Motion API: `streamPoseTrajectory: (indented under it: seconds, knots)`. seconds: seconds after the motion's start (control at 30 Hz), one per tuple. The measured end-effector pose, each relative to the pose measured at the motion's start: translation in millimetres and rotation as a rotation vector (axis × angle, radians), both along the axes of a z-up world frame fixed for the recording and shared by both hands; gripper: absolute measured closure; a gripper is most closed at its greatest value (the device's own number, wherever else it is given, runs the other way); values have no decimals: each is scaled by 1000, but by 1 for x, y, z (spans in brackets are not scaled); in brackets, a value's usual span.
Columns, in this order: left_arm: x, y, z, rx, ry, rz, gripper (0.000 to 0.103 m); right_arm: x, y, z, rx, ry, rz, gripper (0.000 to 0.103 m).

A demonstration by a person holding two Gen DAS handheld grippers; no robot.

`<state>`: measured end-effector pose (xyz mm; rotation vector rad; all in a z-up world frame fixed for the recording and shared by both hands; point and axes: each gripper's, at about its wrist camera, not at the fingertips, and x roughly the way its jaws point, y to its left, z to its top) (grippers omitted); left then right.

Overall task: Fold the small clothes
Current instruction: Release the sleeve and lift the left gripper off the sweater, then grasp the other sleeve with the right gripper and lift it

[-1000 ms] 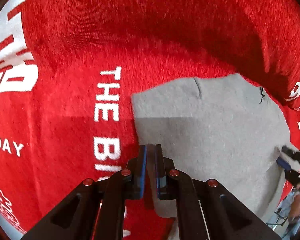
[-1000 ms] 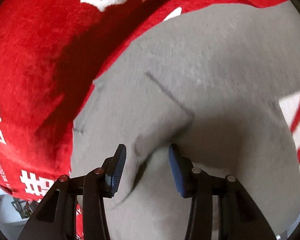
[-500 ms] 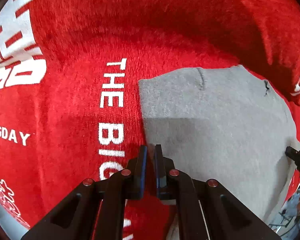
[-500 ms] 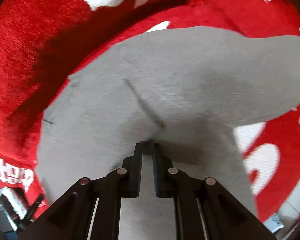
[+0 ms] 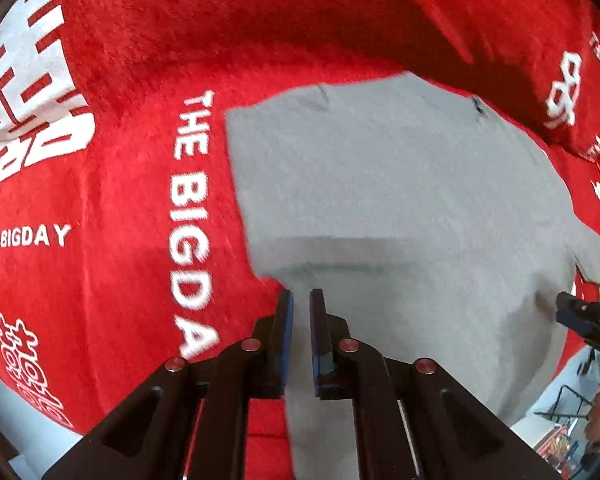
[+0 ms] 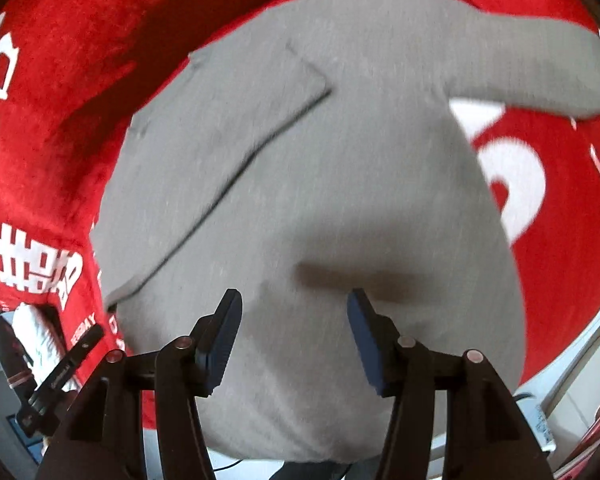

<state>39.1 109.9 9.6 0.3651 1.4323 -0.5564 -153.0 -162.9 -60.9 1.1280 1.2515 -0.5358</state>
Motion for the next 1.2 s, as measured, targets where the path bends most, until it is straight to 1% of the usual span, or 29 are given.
streamPoseTrajectory:
  seconds: [0.03,0.07,0.1,0.17,0.3,0.33,0.4,0.47,0.57,0.67,0.73,0.83,1.0,1.1,1.2]
  knots:
    - [-3,-1,-2,4,8,-3,6,-2,4,0,11,-4,-3,44]
    - [-8,-1,-2,8,-3,0,2,-4,9,-1,22,-9,-3,44]
    - [-13,-2,1,1,-22,-6,2,-7,12,0,27,-12,-3,44]
    - [-23,-7,1,7,-13,-41,2,-14,18,1,34,-16,-7,43]
    - [-35,-10,5,12,-20,-45,2,-28,24,4,43,-12,-29,40]
    - [-36,-11,6,16,-23,-42,2,-30,25,5,39,-10,-29,37]
    - [-38,-14,6,34,-26,-31,2,-35,24,6,36,-11,-26,34]
    - [-38,-18,3,59,-32,-21,2,-40,20,7,36,-17,-25,34]
    - [-43,-28,-6,92,-17,-34,2,-52,8,6,38,-21,-42,34]
    - [-54,-46,-12,110,2,-77,2,-65,-12,4,50,-39,-64,34]
    - [-63,-61,-14,105,23,-76,2,-73,-30,1,51,-42,-77,34]
    - [-76,-85,-15,96,44,-69,2,-92,-64,-4,61,-56,-134,34]
    - [-106,-137,-17,81,63,-114,2,-135,-127,-17,94,-97,-292,34]
    - [-123,-169,-22,67,82,-147,2,-163,-164,-26,94,-134,-396,34]
    - [-136,-196,-27,59,111,-154,2,-188,-195,-36,86,-174,-504,34]
